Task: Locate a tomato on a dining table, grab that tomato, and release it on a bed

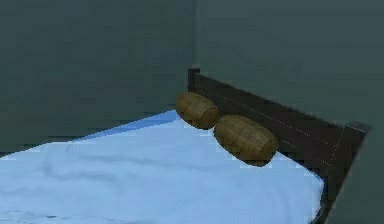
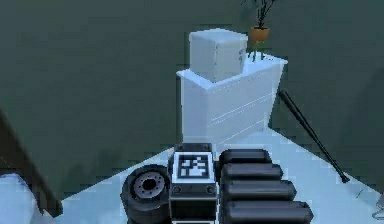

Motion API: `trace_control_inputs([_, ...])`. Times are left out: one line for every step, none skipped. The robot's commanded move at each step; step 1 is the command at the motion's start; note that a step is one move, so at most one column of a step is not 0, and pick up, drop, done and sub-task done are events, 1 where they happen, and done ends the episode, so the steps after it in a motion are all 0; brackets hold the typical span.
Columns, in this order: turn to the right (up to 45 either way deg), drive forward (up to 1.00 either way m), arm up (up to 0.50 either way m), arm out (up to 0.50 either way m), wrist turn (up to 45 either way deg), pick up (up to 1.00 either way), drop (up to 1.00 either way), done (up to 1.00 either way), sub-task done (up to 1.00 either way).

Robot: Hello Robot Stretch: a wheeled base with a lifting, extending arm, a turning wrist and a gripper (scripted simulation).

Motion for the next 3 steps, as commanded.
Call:
trace_control_inputs([-45.0,0.0,0.0,0.0,0.0,0.0,0.0,0.0,0.0])
trace_control_inputs([-9.0,0.0,0.0,0.0,0.0,0.0,0.0,0.0,0.0])
trace_control_inputs([33.0,0.0,0.0,0.0,0.0,0.0,0.0,0.0,0.0])
